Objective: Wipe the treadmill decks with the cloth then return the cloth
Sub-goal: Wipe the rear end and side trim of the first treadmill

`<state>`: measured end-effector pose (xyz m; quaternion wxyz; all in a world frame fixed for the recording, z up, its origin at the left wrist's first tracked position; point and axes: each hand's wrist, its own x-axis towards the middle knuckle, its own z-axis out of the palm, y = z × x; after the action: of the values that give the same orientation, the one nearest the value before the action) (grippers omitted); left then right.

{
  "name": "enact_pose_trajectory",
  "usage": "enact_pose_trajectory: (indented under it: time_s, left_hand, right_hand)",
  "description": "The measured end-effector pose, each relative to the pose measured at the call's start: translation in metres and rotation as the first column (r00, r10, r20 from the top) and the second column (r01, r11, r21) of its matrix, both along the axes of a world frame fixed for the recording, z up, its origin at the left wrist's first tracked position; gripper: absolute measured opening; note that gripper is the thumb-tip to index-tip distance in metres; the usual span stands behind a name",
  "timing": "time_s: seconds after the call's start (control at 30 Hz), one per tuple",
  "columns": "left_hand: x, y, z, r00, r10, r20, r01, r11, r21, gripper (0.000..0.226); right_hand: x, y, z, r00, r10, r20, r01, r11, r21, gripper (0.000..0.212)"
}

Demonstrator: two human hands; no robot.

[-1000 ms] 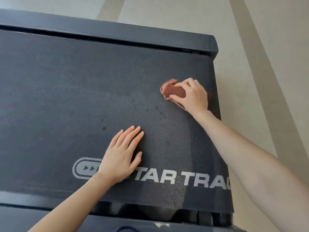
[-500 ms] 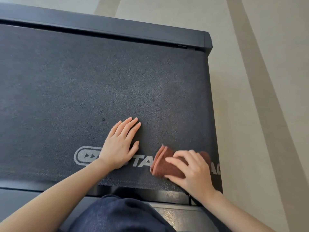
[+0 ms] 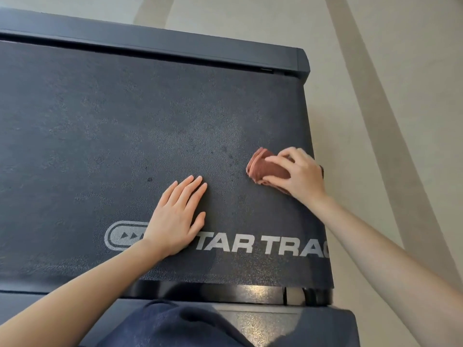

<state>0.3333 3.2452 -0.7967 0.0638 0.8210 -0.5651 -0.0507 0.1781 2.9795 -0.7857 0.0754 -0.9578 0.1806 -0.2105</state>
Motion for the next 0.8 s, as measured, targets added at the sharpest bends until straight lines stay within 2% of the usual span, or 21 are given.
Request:
enact_pose_trajectory:
  time_s: [0.1,0.23,0.37,0.47,0.63,0.8]
  left_hand:
    - [0.0,0.001,0.001,1.0,-0.003,0.002,0.003,1.0,0.007,0.06]
    - [-0.001,-0.001,0.002,1.0,0.004,-0.001,-0.004,1.0,0.023,0.061]
    - [-0.001,-0.001,0.002,1.0,-0.001,0.01,0.001,0.999,0.034,0.061]
    - [-0.001,-0.001,0.004,1.0,0.004,0.007,-0.004,0.999,0.037,0.06]
    - [-0.003,-0.003,0.003,1.0,0.012,0.004,-0.012,0.999,0.033,0.061]
    - [-0.003,-0.003,0.003,1.0,0.014,0.0,-0.014,1.0,0.018,0.06]
  right_hand:
    - [0.011,-0.022,0.004,0.996,-0.089,-0.015,0.09,0.99,0.108,0.038]
    - [-0.023,0.007,0.002,0.992,-0.124,0.017,0.121,0.985,0.125,0.04]
    - [-0.099,0.065,-0.005,0.999,-0.045,-0.007,0.045,0.992,0.122,0.042]
    - [-0.12,0.083,-0.009,0.999,0.048,-0.019,-0.046,0.994,0.102,0.038]
    - [-0.074,0.041,-0.005,0.978,0.204,-0.04,-0.205,0.978,-0.027,0.038]
    - [0.014,-0.015,-0.004,0.999,0.044,-0.019,-0.043,0.999,0.019,0.039]
